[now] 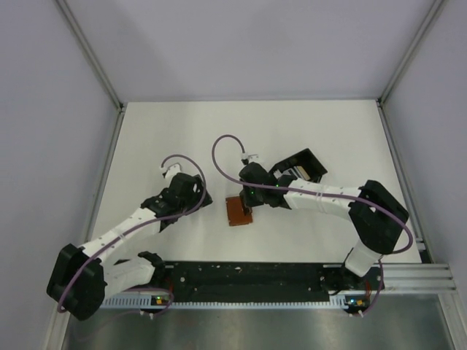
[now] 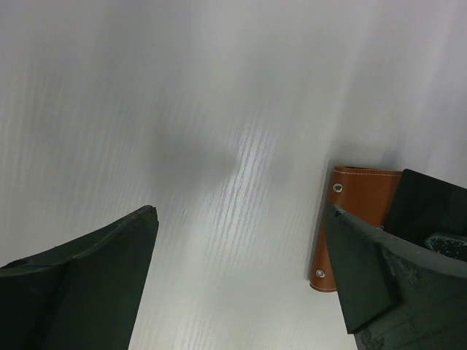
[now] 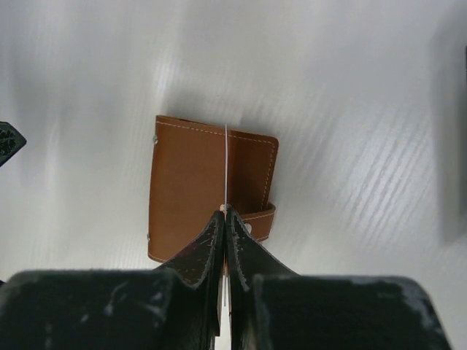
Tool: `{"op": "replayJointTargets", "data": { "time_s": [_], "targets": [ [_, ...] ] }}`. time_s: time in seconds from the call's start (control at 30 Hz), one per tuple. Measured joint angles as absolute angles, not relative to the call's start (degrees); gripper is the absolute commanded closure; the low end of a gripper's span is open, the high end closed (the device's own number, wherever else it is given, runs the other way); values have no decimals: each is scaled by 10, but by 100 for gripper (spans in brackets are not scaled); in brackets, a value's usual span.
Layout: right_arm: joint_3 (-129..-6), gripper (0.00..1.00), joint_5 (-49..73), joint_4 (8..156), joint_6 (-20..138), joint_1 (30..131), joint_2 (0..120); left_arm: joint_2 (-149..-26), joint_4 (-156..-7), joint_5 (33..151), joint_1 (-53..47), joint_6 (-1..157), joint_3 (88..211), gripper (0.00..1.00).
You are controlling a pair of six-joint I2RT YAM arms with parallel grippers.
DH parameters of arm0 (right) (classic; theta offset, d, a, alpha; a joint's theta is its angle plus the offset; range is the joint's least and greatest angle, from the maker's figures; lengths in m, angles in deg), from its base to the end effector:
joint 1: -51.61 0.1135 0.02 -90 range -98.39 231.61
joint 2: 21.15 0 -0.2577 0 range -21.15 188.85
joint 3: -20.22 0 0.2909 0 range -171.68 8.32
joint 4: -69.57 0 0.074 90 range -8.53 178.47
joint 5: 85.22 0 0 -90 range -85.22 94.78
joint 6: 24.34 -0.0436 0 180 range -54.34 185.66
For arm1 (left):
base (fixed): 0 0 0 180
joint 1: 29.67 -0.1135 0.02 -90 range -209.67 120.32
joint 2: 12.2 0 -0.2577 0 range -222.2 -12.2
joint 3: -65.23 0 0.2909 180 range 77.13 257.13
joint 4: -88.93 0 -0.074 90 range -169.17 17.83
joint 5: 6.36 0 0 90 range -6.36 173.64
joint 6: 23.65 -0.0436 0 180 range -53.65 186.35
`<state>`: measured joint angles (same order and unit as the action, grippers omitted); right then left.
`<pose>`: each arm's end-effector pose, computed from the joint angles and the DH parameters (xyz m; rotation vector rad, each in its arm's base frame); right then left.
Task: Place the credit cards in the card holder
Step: Open the card holder at the center of the board.
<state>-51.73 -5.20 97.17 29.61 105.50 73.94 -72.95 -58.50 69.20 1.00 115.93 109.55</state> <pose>0.2326 0.3061 0.1653 -0.3104 2.4792 0.4753 0.2200 -0.1178 0.1683 -0.5099 2.3652 -0.3482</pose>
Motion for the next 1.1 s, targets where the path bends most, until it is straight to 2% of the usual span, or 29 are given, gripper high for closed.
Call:
{"op": "replayJointTargets", "data": {
  "time_s": [0.3,0.7,0.83,0.97,1.1],
  "targets": [
    [-502,100,-82,993,297,1055,695,-755,-601,708,10,1153,1095,4],
    [-464,100,-50,987,346,1024,681,-813,-664,788,10,1121,1084,19],
    [-463,100,-24,985,368,1010,681,-830,-689,827,11,1107,1080,31],
    [-448,100,11,971,383,996,681,-854,-710,861,12,1094,1080,53],
    [-431,100,52,959,385,978,681,-887,-733,889,15,1083,1083,69]
  ]
}}
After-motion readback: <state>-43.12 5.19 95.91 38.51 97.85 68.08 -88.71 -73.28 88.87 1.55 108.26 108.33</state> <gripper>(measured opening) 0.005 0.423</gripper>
